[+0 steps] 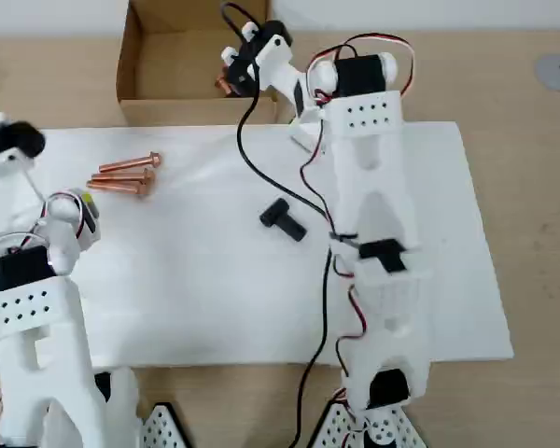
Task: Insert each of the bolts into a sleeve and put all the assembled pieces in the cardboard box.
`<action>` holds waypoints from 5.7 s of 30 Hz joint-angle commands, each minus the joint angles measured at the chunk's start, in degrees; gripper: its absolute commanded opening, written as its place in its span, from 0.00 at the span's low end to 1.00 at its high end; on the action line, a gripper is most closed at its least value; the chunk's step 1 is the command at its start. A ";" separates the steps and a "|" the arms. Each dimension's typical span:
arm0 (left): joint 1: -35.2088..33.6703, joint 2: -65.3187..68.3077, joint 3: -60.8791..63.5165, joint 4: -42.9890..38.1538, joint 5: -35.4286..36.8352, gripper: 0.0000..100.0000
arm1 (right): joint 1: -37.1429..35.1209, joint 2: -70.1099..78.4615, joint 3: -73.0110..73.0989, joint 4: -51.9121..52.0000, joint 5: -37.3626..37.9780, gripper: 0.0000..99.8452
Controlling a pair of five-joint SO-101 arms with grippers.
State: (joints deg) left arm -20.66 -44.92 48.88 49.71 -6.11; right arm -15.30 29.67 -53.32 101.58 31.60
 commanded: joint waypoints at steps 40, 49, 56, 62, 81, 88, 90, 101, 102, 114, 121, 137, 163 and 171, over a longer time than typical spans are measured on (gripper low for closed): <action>11.96 36.44 -50.20 50.81 -77.71 0.12 | 0.48 -89.27 90.68 -12.40 5.27 0.01; 11.08 36.44 -48.44 48.35 -77.01 0.13 | 0.57 -89.01 91.91 -12.13 5.71 0.01; 13.01 36.35 -46.33 41.67 -59.96 0.16 | 0.57 -89.01 92.88 -12.13 4.75 0.01; 12.48 36.35 -37.45 32.79 -64.44 0.09 | 0.57 -89.10 92.88 -12.13 4.48 0.01; 14.15 44.18 -43.78 31.03 -80.09 0.20 | 0.57 -89.10 93.05 -12.40 6.51 0.01; 10.29 58.07 -57.41 37.89 -81.05 0.20 | 0.57 -89.01 93.14 -12.48 7.74 0.01; 9.32 61.41 -62.95 40.53 -82.29 0.20 | 0.57 -88.92 93.14 -12.48 7.74 0.01; 9.67 72.48 -82.90 49.67 -88.70 0.20 | 0.57 -88.92 93.23 -12.22 7.74 0.01; 10.20 73.27 -83.25 49.67 -89.23 0.20 | 0.57 -88.92 93.23 -12.13 7.74 0.01; 12.40 78.90 -83.43 49.49 -94.86 0.14 | 4.62 -88.92 93.23 -11.60 7.74 0.01; 12.48 83.56 -83.87 49.41 -96.18 0.05 | 6.20 -89.01 93.23 -10.02 9.58 0.01; 12.13 88.66 -88.35 49.49 -96.70 0.02 | 6.02 -89.01 93.49 -10.46 9.67 0.01; 15.47 95.96 -109.98 49.85 -61.80 0.20 | 5.49 -89.10 103.16 -31.74 4.40 0.01; 13.01 95.96 -109.89 50.73 -62.24 0.19 | 1.54 -89.45 105.71 -31.74 3.69 0.01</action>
State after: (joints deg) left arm -6.24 51.87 -58.90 99.74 -67.56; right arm -12.31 -58.95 52.35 71.08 35.91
